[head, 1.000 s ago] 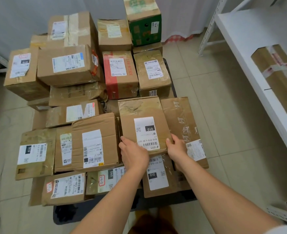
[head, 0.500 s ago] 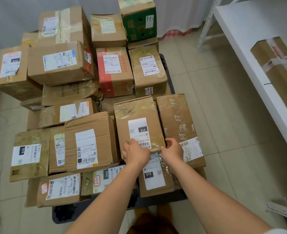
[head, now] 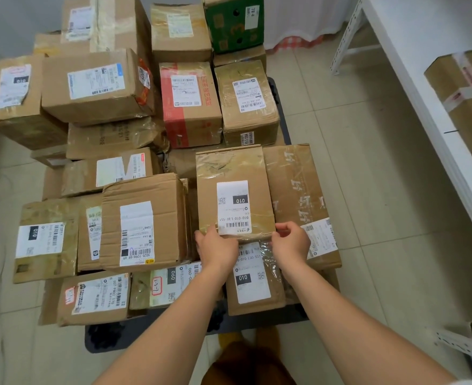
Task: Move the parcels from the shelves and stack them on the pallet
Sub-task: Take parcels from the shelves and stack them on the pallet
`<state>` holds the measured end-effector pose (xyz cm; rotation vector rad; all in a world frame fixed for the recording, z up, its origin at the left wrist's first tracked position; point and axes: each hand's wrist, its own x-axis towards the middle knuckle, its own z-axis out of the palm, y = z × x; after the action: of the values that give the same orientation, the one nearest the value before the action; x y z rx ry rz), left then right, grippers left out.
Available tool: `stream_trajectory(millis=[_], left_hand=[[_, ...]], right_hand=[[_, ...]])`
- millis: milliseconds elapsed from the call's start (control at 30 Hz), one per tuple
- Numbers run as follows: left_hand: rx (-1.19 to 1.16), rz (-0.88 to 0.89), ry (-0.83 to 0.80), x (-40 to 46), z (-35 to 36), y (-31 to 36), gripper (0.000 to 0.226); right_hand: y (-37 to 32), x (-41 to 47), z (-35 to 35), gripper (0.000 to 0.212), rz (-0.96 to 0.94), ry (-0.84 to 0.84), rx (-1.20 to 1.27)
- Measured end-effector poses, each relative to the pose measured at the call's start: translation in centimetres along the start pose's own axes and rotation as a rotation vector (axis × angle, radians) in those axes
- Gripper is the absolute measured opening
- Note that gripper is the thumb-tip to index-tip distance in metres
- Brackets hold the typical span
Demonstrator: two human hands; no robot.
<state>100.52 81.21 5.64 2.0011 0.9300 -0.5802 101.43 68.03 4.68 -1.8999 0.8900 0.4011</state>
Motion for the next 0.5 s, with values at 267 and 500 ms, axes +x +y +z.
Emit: stream_trajectory(millis=[267,500], left_hand=[[-0.008,-0.057,-0.085,-2.1,-1.8,1.2,0.038],[-0.069,-0.061,-0.105,-6.1,-5.8,3.1,0.02]], right_hand=[[-1.3,-1.1,-1.2,0.034,0.03,-0.072,-0.015],[-4.7,-3.4,-4.1,0.026,0.019,-0.181,-0.081]])
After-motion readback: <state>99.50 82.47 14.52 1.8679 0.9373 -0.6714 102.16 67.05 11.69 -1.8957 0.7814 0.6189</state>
